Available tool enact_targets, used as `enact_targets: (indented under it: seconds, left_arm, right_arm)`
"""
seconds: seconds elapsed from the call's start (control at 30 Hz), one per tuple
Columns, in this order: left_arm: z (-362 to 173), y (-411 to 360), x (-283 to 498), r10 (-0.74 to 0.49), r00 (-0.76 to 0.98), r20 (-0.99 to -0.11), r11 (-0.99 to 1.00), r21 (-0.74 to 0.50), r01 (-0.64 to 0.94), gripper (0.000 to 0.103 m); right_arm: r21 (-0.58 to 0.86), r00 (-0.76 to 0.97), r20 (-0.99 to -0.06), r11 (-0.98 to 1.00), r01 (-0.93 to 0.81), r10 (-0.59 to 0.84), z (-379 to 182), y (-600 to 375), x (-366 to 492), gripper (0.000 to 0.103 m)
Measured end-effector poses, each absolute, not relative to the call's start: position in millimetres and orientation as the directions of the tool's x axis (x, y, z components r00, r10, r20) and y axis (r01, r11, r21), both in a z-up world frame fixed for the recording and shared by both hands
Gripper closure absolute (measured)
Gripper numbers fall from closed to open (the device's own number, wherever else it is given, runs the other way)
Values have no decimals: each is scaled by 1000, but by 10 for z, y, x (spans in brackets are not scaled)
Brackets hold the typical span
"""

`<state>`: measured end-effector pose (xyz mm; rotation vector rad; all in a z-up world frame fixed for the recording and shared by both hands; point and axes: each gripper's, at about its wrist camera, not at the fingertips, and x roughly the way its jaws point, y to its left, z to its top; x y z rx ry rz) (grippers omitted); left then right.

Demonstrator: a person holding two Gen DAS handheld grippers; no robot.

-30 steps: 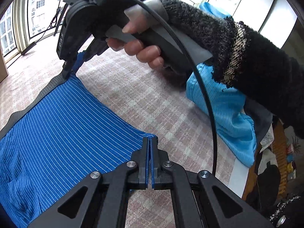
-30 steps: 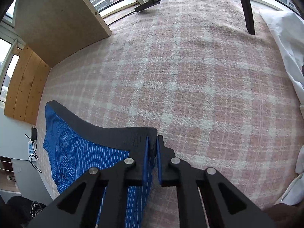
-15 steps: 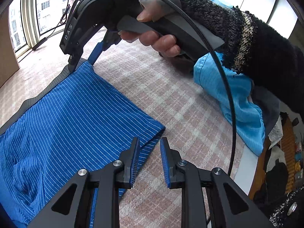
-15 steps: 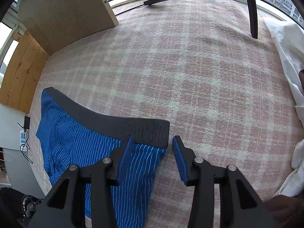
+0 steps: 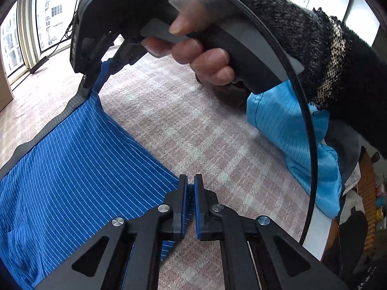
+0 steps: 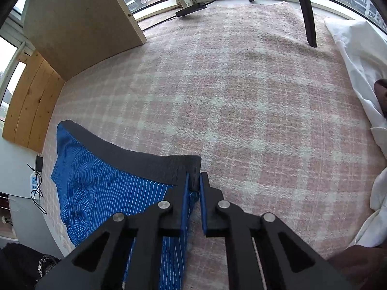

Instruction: Fold clothes

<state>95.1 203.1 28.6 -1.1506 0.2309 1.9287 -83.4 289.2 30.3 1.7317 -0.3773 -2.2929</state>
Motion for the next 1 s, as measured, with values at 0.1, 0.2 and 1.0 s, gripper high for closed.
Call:
enact_targets:
  seconds: [0.1, 0.2, 1.0]
  left_arm:
    - [507, 1800, 916, 636, -210, -742, -635, -349, -689, 99]
    - [802, 1441, 886, 696, -244, -676, -638, -426, -641, 99]
    - [903, -876, 295, 531, -450, -718, -844, -495, -206, 85]
  right_arm:
    - [372, -276, -891, -928, 10, -360, 350, 2896, -861, 94]
    - [417, -299, -869, -909, -16, -394, 506, 2884, -852, 94]
    - [143, -255, -961, -982, -122, -108, 702, 2973, -784, 88]
